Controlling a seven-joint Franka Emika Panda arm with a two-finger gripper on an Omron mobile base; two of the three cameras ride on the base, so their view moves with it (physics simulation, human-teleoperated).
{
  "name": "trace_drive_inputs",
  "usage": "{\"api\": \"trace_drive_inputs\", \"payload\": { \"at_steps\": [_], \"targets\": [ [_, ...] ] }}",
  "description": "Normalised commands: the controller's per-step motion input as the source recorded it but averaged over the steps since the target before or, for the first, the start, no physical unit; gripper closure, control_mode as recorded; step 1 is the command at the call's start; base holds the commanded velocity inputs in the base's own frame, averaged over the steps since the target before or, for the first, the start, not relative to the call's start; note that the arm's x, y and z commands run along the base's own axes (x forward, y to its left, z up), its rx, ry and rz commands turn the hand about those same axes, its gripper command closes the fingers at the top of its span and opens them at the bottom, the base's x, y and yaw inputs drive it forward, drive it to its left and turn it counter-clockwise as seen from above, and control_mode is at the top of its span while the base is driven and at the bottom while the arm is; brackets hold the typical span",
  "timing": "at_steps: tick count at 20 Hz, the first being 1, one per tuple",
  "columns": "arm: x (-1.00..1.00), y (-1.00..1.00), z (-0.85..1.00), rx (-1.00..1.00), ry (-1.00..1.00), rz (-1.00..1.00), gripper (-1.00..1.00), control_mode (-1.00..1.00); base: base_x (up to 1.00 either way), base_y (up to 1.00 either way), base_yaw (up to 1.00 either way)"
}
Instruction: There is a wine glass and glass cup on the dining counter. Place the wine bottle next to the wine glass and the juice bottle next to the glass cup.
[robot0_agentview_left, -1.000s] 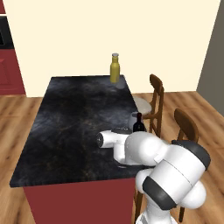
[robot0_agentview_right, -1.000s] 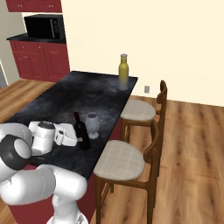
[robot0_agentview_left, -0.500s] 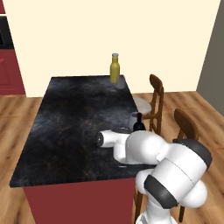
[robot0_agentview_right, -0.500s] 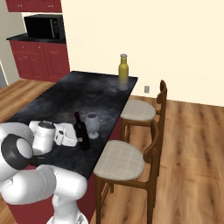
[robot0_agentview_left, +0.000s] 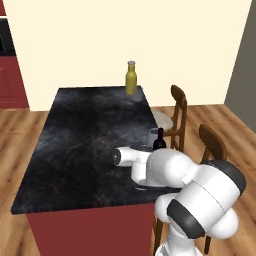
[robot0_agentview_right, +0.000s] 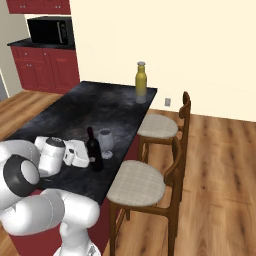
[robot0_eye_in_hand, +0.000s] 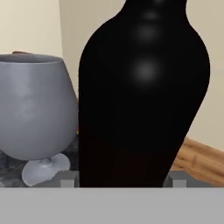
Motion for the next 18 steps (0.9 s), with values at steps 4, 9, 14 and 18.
{"api": "trace_drive_inputs", "payload": {
  "at_steps": [4, 9, 14, 18],
  "targets": [
    [-0.02, 0.0, -0.04, 0.0, -0.04, 0.0, -1.0, -1.0, 0.0, 0.0, 0.0],
    [0.0, 0.0, 0.0, 0.0, 0.0, 0.0, -1.0, -1.0, 0.0, 0.0, 0.0],
    [-0.01, 0.08, 0.0, 0.0, -0.01, 0.0, -1.0, -1.0, 0.0, 0.0, 0.0],
    [0.0, 0.21, 0.0, 0.0, 0.0, 0.0, -1.0, -1.0, 0.0, 0.0, 0.0]
  ]
}}
